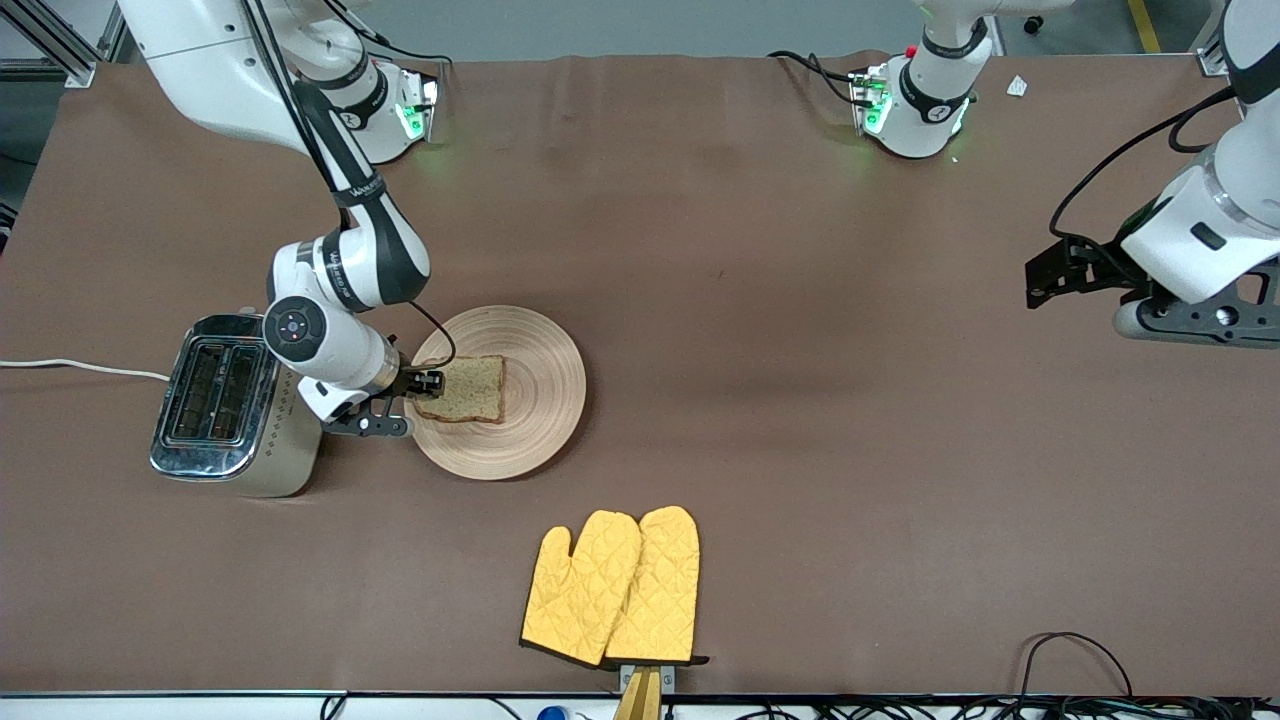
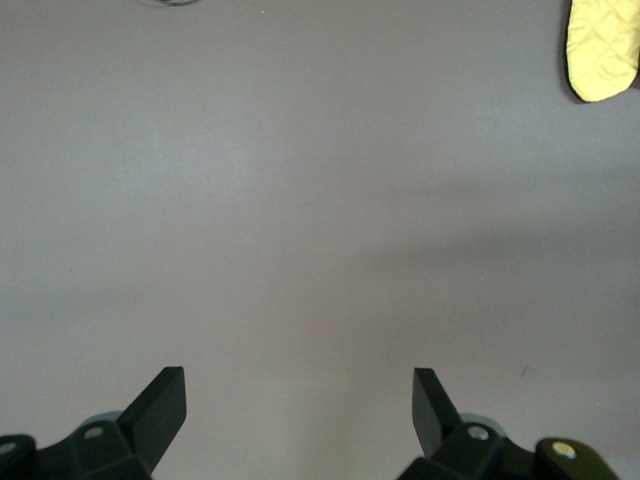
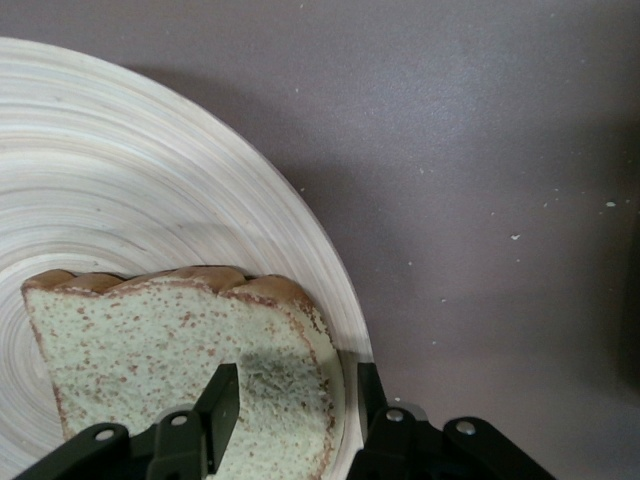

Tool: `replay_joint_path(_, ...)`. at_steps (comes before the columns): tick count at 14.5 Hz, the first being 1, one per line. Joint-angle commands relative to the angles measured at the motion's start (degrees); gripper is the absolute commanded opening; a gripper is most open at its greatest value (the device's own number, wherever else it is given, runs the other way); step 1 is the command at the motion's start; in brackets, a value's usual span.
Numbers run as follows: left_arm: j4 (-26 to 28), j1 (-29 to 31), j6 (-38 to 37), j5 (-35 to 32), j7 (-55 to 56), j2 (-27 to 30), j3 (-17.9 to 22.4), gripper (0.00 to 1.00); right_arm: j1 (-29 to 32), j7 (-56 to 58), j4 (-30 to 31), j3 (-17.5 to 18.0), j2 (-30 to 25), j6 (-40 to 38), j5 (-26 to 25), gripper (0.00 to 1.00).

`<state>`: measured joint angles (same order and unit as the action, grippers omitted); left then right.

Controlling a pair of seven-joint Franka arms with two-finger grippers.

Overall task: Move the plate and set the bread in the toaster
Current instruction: 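Grasp the bread slice edge on the plate with the right gripper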

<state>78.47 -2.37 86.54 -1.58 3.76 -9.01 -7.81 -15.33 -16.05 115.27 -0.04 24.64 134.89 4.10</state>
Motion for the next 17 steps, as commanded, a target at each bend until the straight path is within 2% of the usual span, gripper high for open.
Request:
replay_joint_path(1, 5.5, 0.8, 3.3, -0.5, 0.9, 4.2, -0.3, 1.0, 0.2, 0.1, 0.9, 0.0, 0.0, 1.3, -0.2, 0.42)
replay_joint_path(5, 6.4, 0.1, 3.3, -0.4, 0.8, 5.7, 0.3, 1.0, 0.9, 0.1, 1.1, 0.0, 0.3, 2.1, -0.2, 0.4)
replay_joint_path(8, 7.8, -1.6, 3.4, 0.0, -0.1, 6.6, 4.9, 1.0, 1.1, 0.1, 1.8, 0.0, 0.3, 3.2, -0.2, 0.38)
replay_joint_path(13, 7.8, -1.4, 4.6, 1.7, 0.7, 6.4, 5.5, 1.0, 1.0, 0.0, 1.9, 0.1, 0.2, 3.1, -0.2, 0.1)
replay_joint_path(17, 7.4, -0.8, 4.8, 3.2, 0.9, 5.1, 5.5, 1.0, 1.0, -0.4, 1.5, 0.1, 0.2, 2.4, -0.1, 0.01)
